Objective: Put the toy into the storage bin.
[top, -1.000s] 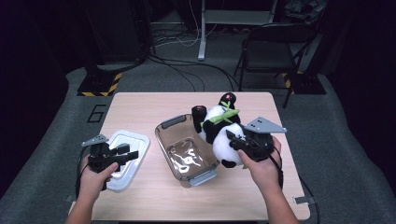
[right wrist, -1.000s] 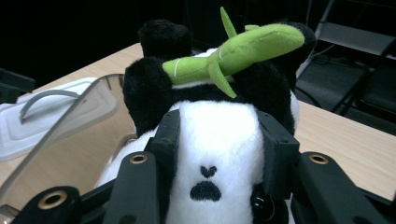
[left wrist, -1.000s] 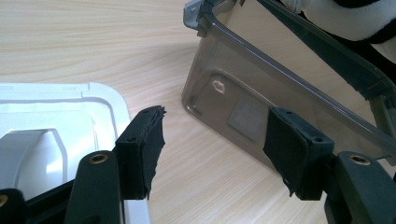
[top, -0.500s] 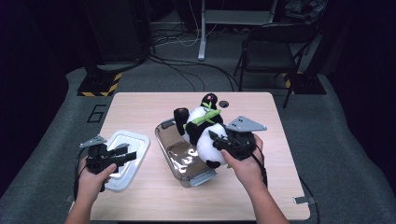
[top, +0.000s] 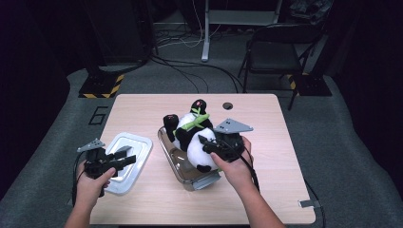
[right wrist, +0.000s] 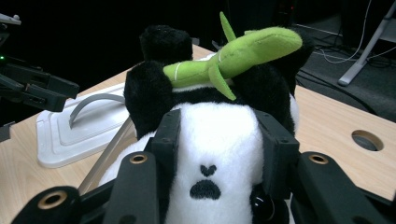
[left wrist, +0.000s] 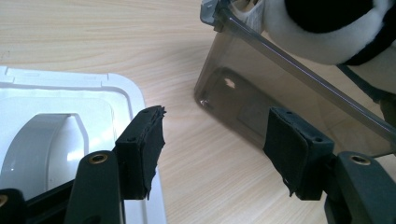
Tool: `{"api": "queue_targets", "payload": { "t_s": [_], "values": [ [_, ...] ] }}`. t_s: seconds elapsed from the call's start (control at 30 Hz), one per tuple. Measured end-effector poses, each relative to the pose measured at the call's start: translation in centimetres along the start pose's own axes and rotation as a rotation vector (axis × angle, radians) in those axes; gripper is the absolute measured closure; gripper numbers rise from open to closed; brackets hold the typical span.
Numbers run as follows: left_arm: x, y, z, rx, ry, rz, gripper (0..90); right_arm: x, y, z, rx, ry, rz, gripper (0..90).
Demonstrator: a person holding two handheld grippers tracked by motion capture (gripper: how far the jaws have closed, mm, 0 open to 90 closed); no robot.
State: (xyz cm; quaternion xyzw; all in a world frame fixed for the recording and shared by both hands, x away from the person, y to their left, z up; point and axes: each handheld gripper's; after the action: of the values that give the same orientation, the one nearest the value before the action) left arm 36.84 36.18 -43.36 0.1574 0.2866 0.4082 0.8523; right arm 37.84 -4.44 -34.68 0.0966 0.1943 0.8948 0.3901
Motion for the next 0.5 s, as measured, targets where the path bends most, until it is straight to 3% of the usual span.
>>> {"api": "queue_targets", "payload": {
  "t_s": [0.33,0.5],
  "values": [
    [0.0,0.0,0.0,0.001,0.000,-0.001,37.2,1.2,-1.5,-0.7,-0.006,-0.017,-0.009,56.5],
    [0.0,0.0,-0.1,0.007,0.007,-0.001,37.2,1.7,-2.0,-0.9,-0.012,-0.001,-0.013,56.5]
  ]
}}
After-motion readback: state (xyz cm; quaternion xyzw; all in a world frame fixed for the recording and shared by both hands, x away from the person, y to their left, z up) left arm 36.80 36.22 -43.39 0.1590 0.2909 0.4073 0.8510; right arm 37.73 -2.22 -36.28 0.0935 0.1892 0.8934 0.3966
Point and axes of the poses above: each handheld gripper's, and its own axes: y roughly backward along the jaws, z roughly out of its top, x roughly to its left, and after that the axes turned 1 degree about z, right-handed
